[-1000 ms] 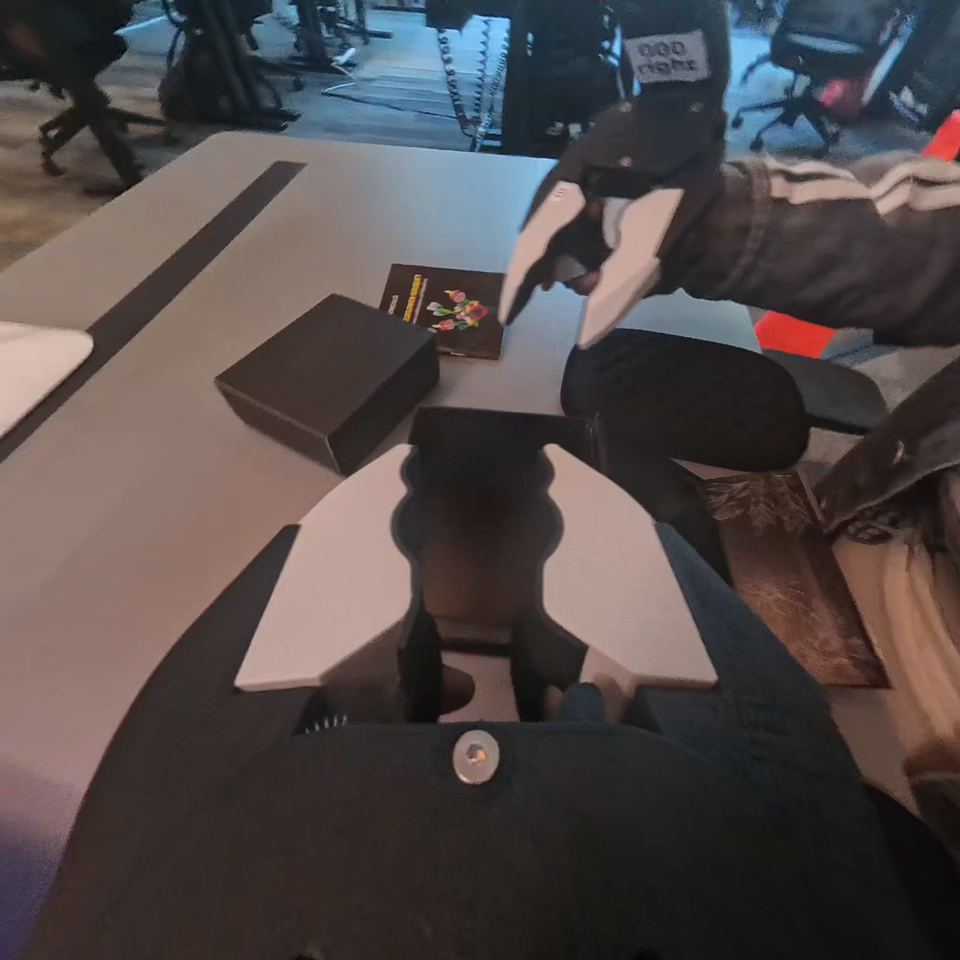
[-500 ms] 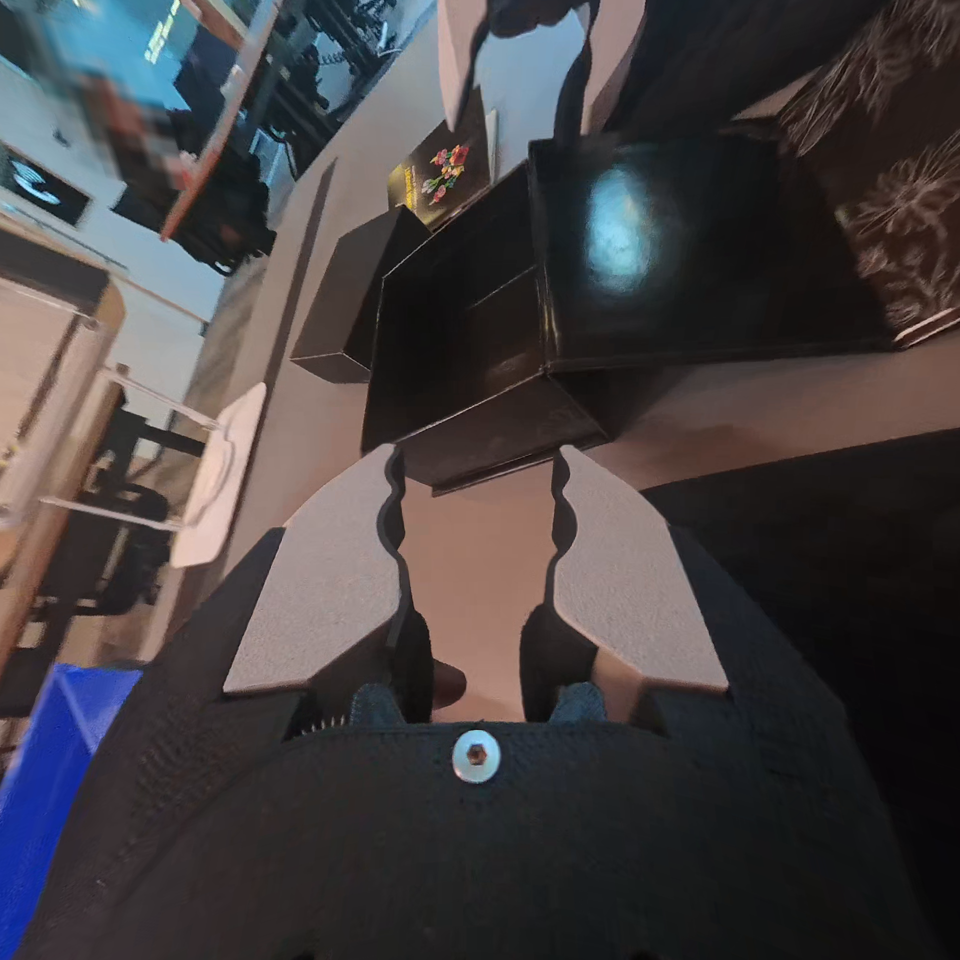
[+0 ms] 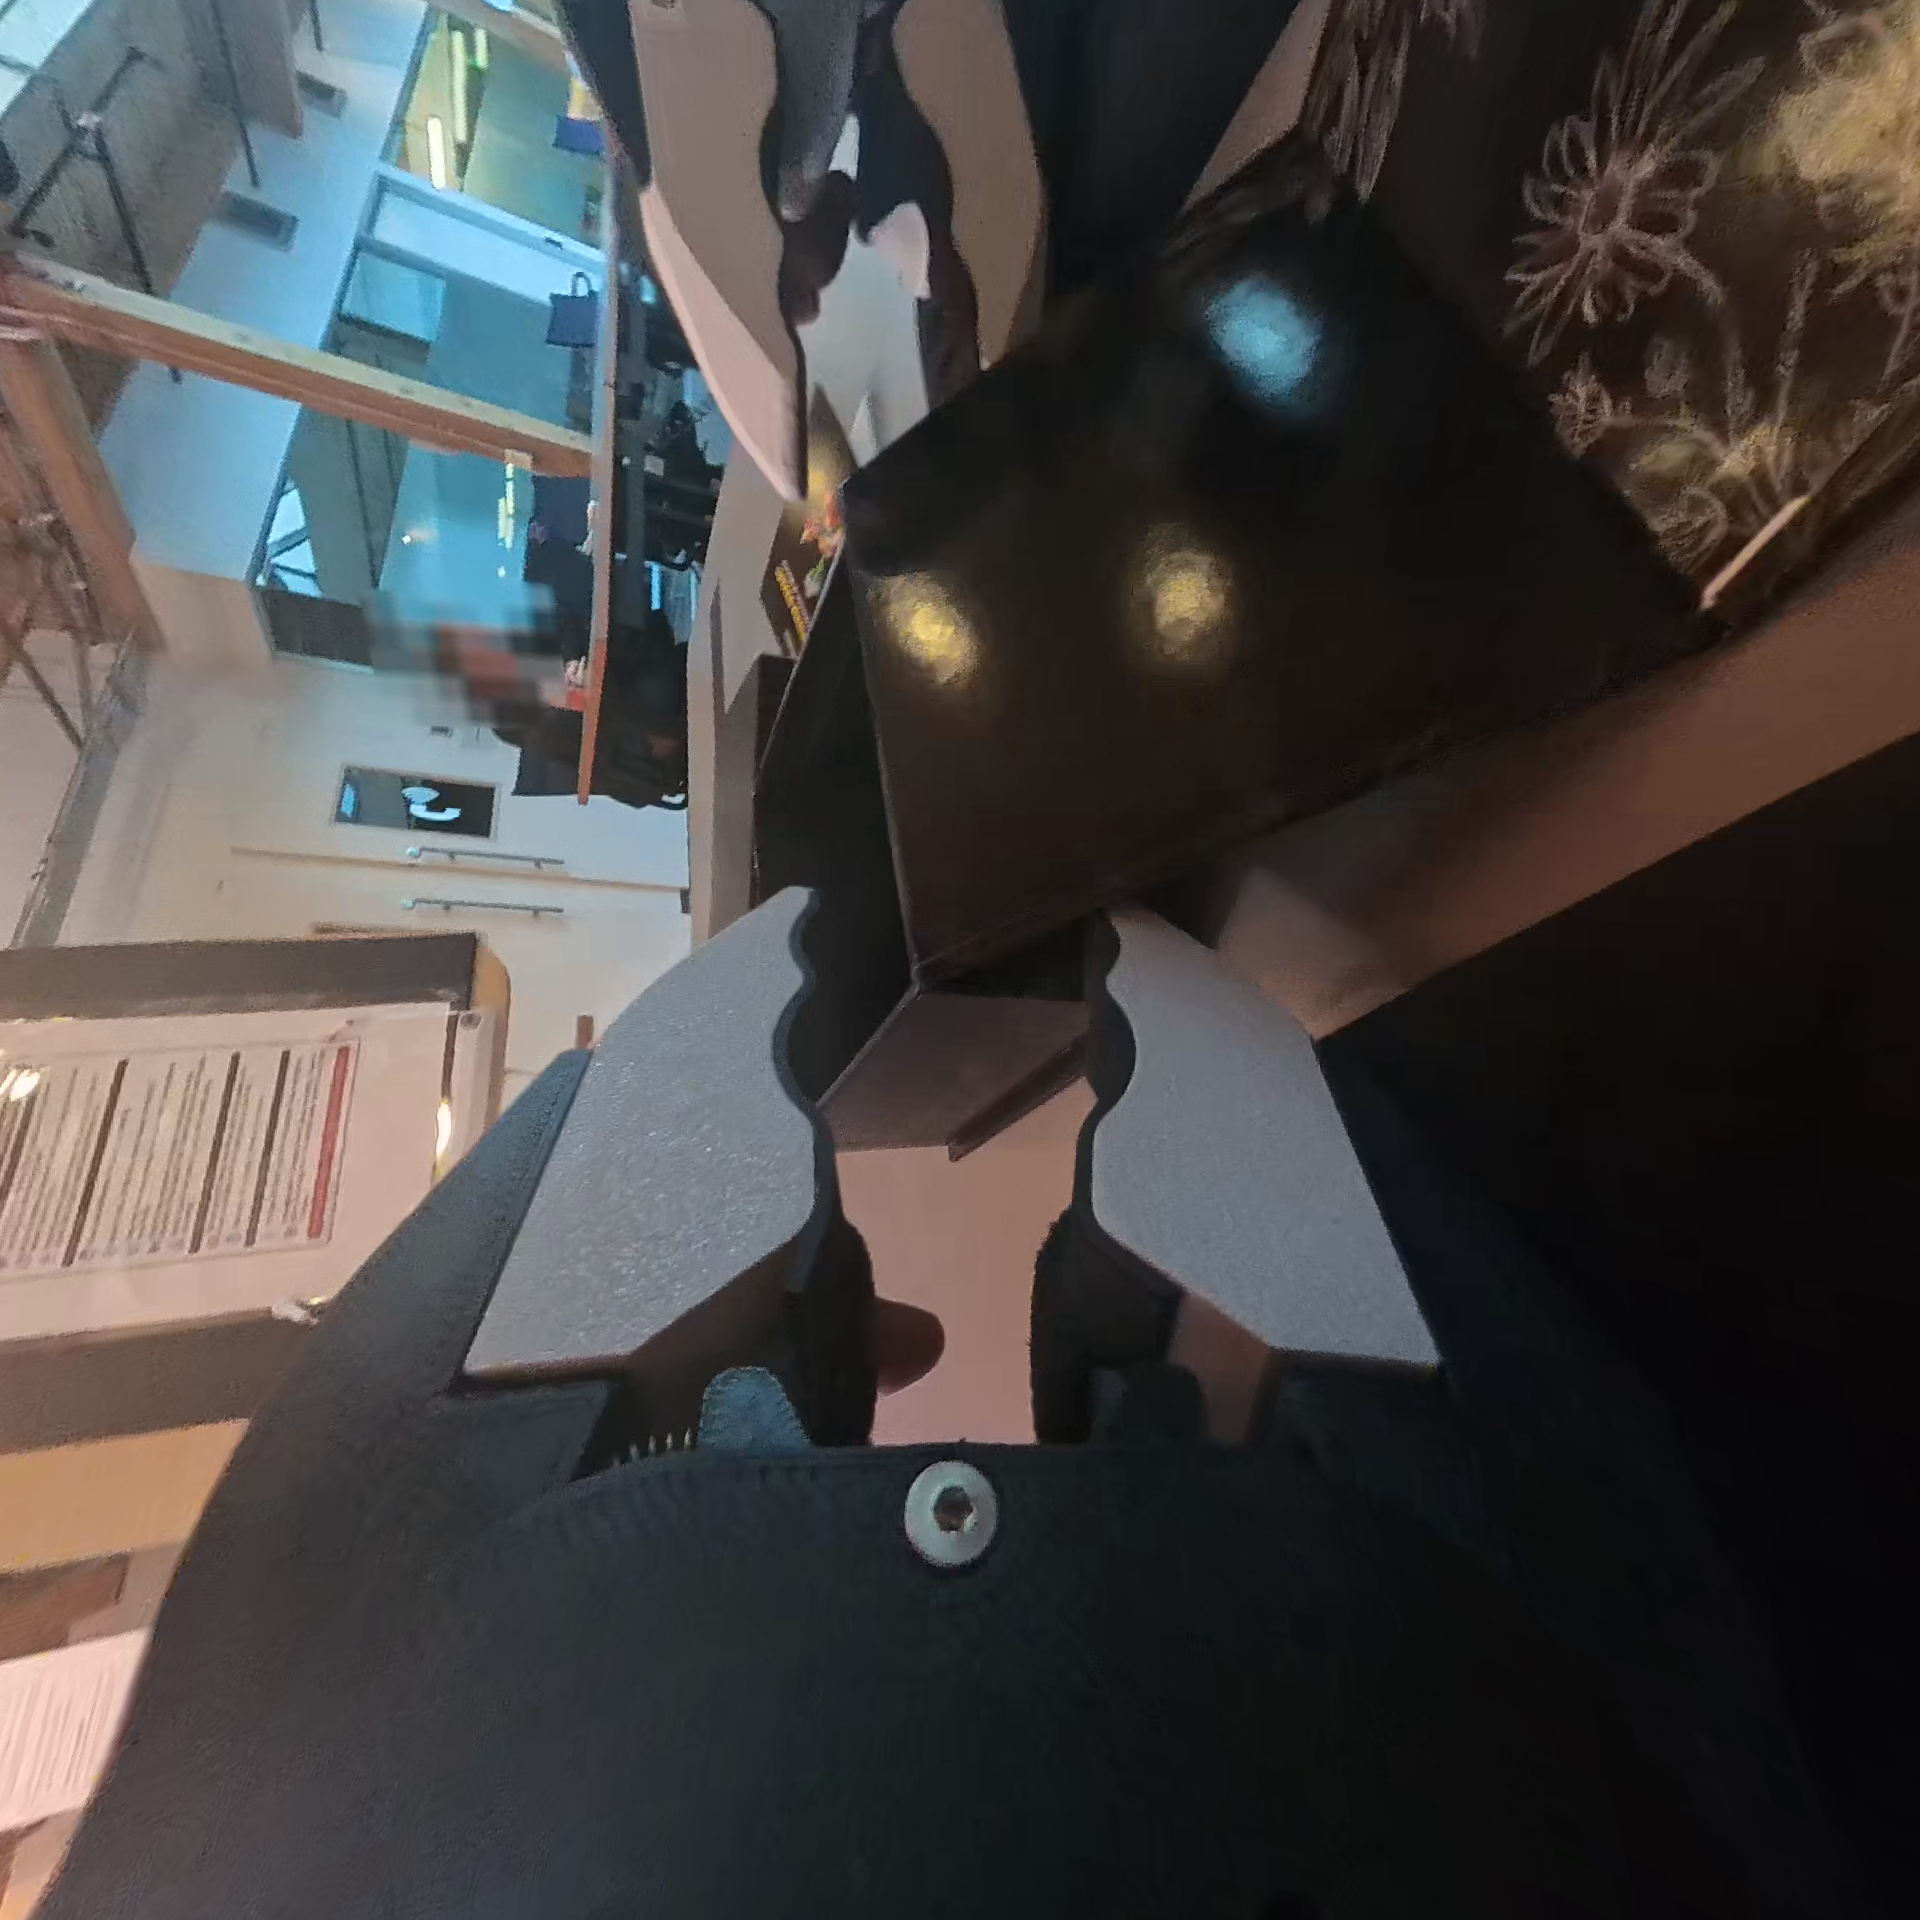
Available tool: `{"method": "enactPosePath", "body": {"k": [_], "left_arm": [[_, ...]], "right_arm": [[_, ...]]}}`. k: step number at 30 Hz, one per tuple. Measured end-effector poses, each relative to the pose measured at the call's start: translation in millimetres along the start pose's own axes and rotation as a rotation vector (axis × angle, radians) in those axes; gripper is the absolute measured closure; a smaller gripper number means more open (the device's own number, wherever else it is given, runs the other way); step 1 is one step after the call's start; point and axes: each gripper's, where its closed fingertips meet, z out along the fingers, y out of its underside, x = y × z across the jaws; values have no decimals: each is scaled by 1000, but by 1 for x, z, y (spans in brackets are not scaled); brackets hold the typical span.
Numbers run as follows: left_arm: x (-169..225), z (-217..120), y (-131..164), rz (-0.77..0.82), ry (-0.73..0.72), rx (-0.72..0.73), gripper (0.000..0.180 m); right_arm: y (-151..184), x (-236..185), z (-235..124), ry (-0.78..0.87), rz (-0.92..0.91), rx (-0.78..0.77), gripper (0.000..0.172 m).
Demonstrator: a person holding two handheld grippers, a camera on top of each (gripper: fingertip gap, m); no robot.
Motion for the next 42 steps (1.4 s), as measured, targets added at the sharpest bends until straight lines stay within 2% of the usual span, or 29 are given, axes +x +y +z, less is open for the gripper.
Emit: {"method": "enactPosePath", "body": {"k": [3, 7, 12, 16, 18, 21, 22, 24, 25, 27, 30, 33, 36, 40, 42], "left_arm": [[5, 1, -5, -50, 34, 10, 151], [-2, -3, -7, -308, 70, 83, 167], [-7, -3, -8, -651, 193, 129, 174], [-15, -2, -3, -877, 257, 127, 174], [-18, -3, -1, -953, 281, 125, 173], [-34, -11, 7, -1098, 263, 152, 146], [-42, -15, 12, -1145, 235, 166, 141], [-66, -24, 29, -1202, 91, 171, 126], [-82, -28, 38, -1197, -6, 163, 117], [-114, -40, 39, -1120, -161, 186, 116], [-149, -44, 24, -889, -257, 159, 119], [-142, -17, 16, -672, -123, 28, 131], [-121, 14, 28, -574, -12, -82, 137], [-114, 26, 44, -618, -8, -90, 139], [-107, 29, 53, -655, 3, -105, 140]], "right_arm": [[-6, -5, 0, -24, 12, 20, 148], [-13, 7, -4, -18, 156, 61, 164], [-12, 24, -4, -125, 504, 112, 170], [-7, 32, -2, -240, 872, 176, 170], [-3, 36, -1, -301, 1036, 215, 170], [3, 34, 1, -425, 1236, 226, 170], [4, 34, 2, -452, 1286, 235, 170], [7, 34, 3, -494, 1366, 244, 170], [8, 34, 3, -520, 1413, 242, 170], [11, 34, 4, -565, 1495, 232, 170], [13, 33, 5, -612, 1580, 209, 170], [16, 33, 6, -638, 1620, 180, 170], [19, 31, 7, -641, 1605, 132, 168], [29, 27, 6, -598, 1502, 38, 159], [37, 26, 5, -561, 1423, -33, 138]]}}
